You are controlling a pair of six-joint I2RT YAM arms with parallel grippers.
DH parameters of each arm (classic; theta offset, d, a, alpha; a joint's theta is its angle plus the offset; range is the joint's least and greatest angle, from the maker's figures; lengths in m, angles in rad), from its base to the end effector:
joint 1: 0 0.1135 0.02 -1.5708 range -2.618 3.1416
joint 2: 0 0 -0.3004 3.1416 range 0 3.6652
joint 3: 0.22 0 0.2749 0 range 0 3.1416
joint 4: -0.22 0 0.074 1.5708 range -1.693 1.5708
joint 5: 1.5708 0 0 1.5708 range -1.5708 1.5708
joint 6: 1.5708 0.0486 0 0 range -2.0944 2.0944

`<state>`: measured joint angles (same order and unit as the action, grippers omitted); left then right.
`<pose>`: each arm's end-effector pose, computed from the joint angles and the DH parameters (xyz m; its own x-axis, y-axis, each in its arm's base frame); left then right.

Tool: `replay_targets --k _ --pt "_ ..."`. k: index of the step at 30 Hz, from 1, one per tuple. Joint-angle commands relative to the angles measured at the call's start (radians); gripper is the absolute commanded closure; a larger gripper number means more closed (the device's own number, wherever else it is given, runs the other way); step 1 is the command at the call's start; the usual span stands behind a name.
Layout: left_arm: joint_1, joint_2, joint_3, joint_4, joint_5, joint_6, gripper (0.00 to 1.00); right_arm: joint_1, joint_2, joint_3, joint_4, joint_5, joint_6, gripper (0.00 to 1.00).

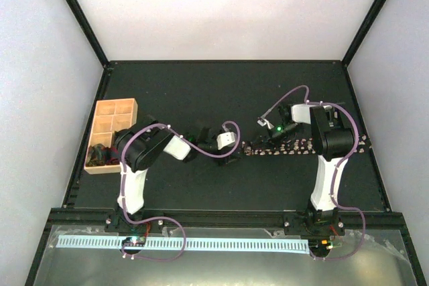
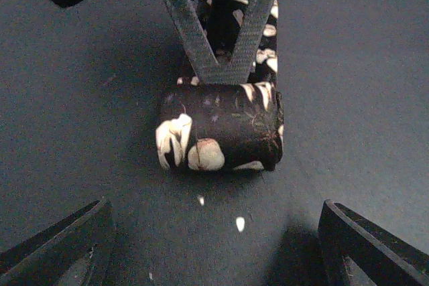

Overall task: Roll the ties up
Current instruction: Roll the tie at the center of the board.

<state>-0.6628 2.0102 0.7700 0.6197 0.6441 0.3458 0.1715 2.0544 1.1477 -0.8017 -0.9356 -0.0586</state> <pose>0.2843 -0.2589 0.0855 -0.1339 0.4484 -0.8838 0.9806 0.1889 -0.0527 0.3462 0.0997 0.1033 -0.9748 -0.2041 0.0902 -0.0496 0.5925 0.8040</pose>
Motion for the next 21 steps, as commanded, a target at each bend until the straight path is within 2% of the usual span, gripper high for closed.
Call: replay_targets --k 1,8,15,21 --pt "-0.025 0.086 0.030 0.071 0.052 -0.015 0.14 -0.010 0.031 -0.011 0.014 0.196 -0.016 0.98" --pt "-0.060 0.178 0.111 0.138 0.036 -0.055 0.21 -0.005 0.024 -0.013 0.021 0.221 0.007 0.98" --pt "-0.077 0.202 0.119 0.107 -0.004 -0.049 0.49 0.000 0.029 0.001 0.030 0.203 0.011 0.97" --pt "-0.075 0.047 0.089 -0.203 -0.150 0.062 0.60 0.004 0.005 0.087 -0.047 0.128 -0.033 0.75"
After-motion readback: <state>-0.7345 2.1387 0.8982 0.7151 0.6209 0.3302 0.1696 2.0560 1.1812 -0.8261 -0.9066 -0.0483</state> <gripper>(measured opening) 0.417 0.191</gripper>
